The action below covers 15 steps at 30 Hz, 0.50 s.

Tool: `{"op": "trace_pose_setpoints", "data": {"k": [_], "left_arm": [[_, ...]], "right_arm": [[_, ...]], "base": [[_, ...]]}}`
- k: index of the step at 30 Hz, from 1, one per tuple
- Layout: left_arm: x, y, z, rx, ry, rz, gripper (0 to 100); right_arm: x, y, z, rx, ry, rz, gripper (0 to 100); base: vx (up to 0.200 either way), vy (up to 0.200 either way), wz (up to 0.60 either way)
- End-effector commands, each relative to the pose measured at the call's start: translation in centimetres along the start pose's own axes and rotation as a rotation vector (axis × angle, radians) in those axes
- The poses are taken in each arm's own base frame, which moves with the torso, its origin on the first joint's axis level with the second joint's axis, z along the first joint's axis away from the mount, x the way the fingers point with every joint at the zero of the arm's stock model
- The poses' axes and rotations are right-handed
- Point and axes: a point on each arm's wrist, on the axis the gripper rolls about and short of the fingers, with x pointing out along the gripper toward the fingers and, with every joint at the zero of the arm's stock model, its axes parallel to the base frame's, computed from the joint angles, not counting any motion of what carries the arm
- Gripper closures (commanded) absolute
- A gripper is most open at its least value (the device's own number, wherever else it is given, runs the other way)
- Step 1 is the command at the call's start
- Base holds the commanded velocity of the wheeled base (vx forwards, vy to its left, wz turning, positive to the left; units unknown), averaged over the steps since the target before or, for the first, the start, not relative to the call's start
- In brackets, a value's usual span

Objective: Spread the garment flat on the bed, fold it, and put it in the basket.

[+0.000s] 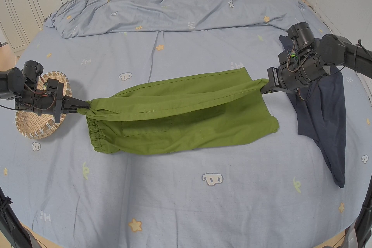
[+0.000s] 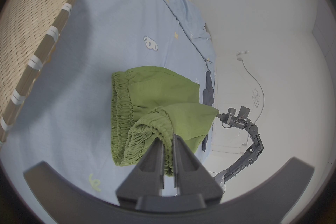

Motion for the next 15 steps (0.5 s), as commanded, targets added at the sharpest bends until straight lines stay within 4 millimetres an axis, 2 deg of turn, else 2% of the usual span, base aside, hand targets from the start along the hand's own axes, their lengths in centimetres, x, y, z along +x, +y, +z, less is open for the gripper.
{"op": "trace_pose_setpoints", "data": {"k": [1, 6, 11, 13, 15], "left_arm": [[0.4, 0.2, -0.1, -0.005, 0.012, -0.004, 100], [0.4, 0.0, -0.2, 0.001, 0.012, -0.011, 100], [0.2, 0.3, -0.1, 0.005, 0.003, -0.009, 100], [0.3, 0.3, -0.1, 0.013, -0.002, -0.01, 100], [0.5, 0.4, -0.3, 0.023, -0.002, -0.013, 100]], "right_arm": [[0.1, 0.0, 0.1, -0.004, -0.009, 0.001, 100], [-0.2, 0.5, 0.4, -0.021, -0.045, 0.007, 100], [-2.6, 1.7, 2.8, -0.085, -0.295, 0.0, 100], [-2.9, 2.1, 3.2, -0.102, -0.372, -0.007, 100], [-2.4, 1.9, 2.7, -0.101, -0.384, -0.006, 100]], "base": [[0.0, 0.0, 0.0], [0.0, 0.0, 0.0], [0.0, 0.0, 0.0], [0.0, 0.0, 0.0], [0.0, 0.0, 0.0]]}}
